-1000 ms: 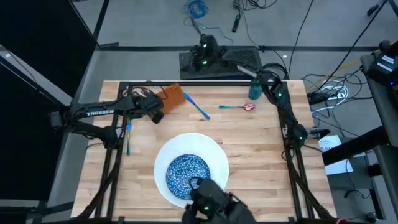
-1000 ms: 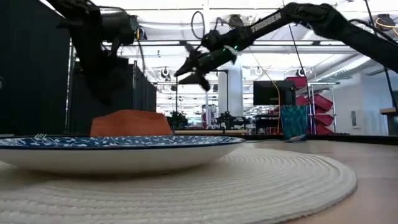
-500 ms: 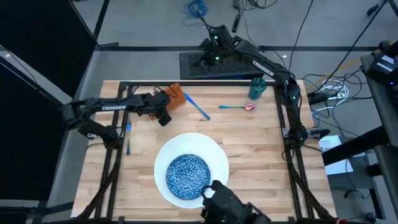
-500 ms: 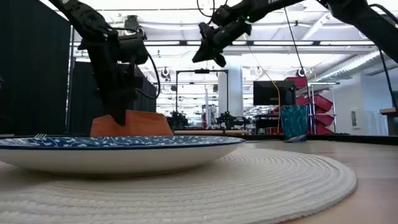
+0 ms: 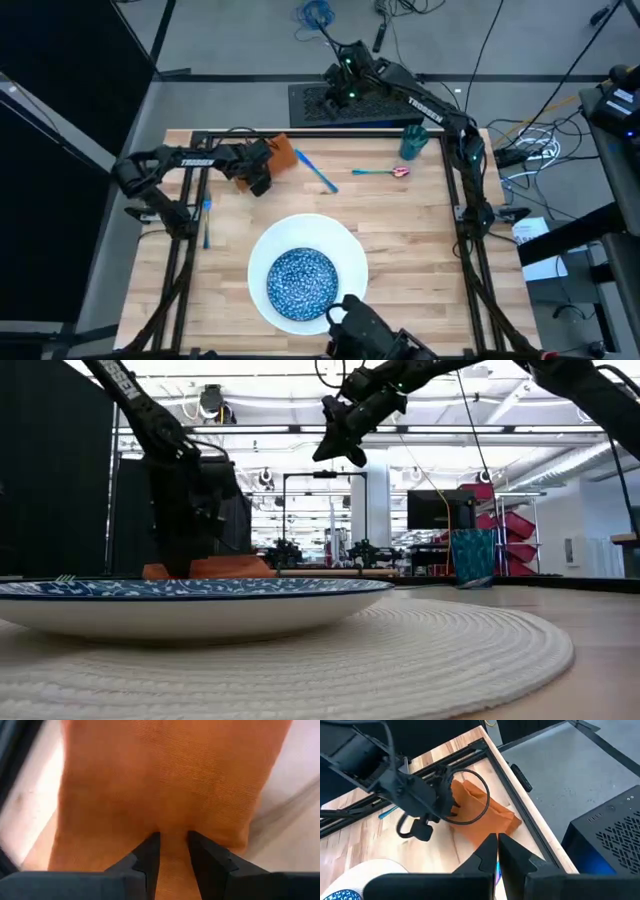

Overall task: Set table place
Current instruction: Fold the orange table napkin, then move the orange table napkin to the left of the white table mat

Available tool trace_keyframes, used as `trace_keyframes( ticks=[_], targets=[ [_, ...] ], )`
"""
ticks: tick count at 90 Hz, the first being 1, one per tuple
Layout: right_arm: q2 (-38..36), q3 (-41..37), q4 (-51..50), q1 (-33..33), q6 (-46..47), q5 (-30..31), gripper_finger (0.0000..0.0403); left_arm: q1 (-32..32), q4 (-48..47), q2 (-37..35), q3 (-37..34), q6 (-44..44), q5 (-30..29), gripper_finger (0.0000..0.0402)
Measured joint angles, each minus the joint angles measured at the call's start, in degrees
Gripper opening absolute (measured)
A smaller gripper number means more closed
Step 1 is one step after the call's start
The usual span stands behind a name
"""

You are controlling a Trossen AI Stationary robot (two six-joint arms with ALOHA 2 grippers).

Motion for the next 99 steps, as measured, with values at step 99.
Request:
trace_keyframes(
  ticks=[99],
  targets=[
    [-0.1, 0.0, -7.3, 0.4, -5.0, -0.3, 0.0000, -23.8, -21.8, -28.6, -0.1, -9.8, -2.7, 0.0090]
  ],
)
